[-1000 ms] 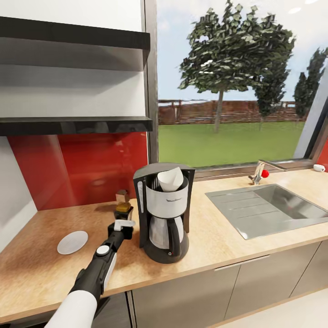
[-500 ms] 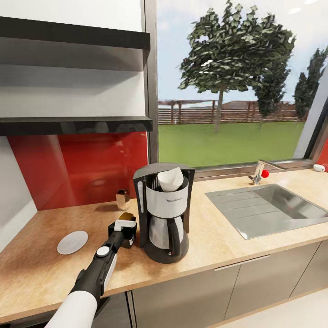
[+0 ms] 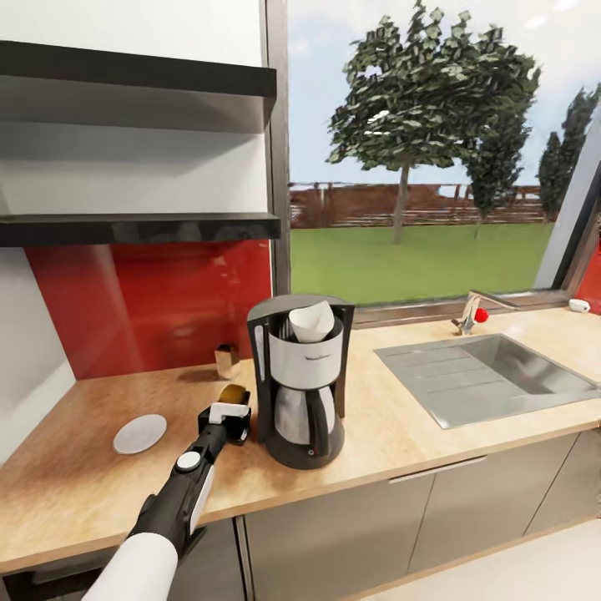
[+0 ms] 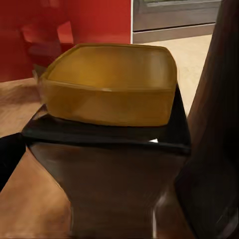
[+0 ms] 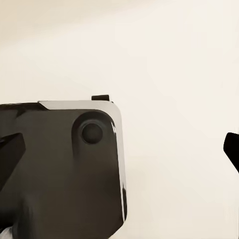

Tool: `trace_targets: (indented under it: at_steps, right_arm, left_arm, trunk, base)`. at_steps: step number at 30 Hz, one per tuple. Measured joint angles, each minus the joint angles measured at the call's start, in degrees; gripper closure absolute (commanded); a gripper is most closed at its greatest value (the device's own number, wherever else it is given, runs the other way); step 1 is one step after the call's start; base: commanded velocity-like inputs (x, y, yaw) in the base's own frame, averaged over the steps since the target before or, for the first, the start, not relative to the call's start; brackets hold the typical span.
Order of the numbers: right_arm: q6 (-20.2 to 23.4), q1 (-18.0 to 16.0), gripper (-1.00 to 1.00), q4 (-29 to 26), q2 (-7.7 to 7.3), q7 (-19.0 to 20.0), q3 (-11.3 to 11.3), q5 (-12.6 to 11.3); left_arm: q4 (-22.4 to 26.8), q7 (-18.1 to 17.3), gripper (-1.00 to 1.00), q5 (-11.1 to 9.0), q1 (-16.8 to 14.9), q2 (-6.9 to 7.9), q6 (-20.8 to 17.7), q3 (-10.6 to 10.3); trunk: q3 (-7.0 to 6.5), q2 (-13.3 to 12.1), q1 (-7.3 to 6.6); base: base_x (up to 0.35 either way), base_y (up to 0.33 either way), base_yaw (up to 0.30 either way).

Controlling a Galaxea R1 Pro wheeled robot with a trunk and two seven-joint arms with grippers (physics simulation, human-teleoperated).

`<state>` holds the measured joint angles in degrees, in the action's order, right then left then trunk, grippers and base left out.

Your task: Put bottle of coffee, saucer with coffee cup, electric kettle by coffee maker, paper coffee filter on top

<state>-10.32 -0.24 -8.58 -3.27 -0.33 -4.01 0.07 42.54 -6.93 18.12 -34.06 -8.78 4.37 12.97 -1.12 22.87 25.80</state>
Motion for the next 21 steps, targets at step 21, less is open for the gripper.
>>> trace_targets:
  at_steps: [21]
  right_arm:
    - [0.0,0.0,-1.0,-0.01,0.0,0.03,0.04,-0.03]
  left_arm:
    - [-0.04,0.05,-1.0,-0.15,2.25,0.59,-0.06,0.33]
  trunk:
    - [0.01,0.01,0.0]
  base:
    - [-0.331,0.0,0.0]
